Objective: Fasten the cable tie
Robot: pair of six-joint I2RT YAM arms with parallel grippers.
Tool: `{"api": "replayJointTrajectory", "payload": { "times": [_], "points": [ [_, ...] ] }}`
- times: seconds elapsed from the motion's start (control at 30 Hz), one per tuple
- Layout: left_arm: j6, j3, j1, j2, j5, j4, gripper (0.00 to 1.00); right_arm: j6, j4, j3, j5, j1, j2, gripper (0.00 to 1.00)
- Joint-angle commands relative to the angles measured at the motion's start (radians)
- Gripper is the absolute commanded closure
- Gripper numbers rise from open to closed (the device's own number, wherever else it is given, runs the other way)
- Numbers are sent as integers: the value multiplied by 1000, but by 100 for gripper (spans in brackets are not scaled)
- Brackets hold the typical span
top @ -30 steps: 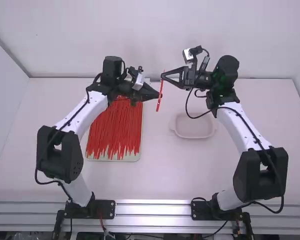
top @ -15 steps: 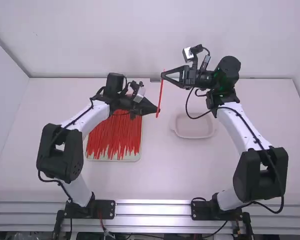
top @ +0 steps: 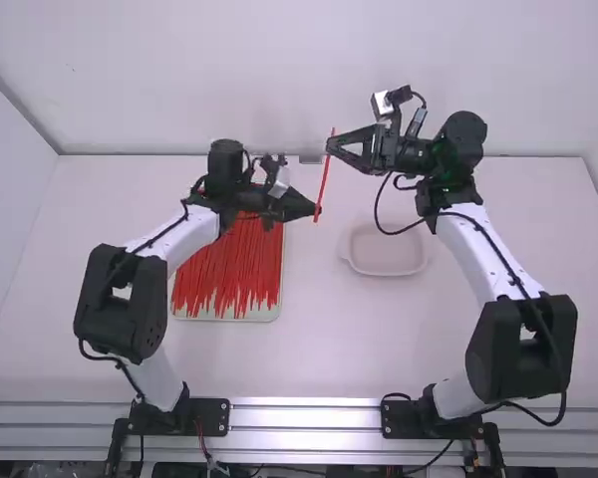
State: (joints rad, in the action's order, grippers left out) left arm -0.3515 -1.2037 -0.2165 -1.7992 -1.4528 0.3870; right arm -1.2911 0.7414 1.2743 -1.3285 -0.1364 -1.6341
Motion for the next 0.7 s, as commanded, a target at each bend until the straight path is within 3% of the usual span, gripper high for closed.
{"api": "replayJointTrajectory", "payload": {
  "times": [0.0, 0.07, 0.13, 0.17, 0.2, 0.3, 0.4, 0.67],
  "points": [
    [299, -5, -5, -2, -4, 142, 98, 38, -14, 27, -38, 1, 20, 42],
    [468, -14, -3, -2, -9, 350, 98, 66, -36, 27, -63, 1, 20, 25],
    [629, -27, 8, -2, -32, 550, 98, 92, -72, 27, -83, 1, 20, 18],
    [745, -36, 13, -2, -31, 676, 98, 109, -85, 27, -95, 1, 20, 5],
    [812, -42, 16, -2, -31, 748, 98, 123, -100, 27, -101, 1, 20, 1],
    [1065, -70, 19, -2, -30, 1038, 98, 164, -129, 26, -113, 1, 20, 1],
    [1243, -104, 23, -2, -31, 1215, 98, 179, -117, 20, -112, -14, 20, 1],
    [1258, -153, 14, -2, -59, 1137, 98, 188, -121, 21, -107, -43, 20, 1]
  ]
}}
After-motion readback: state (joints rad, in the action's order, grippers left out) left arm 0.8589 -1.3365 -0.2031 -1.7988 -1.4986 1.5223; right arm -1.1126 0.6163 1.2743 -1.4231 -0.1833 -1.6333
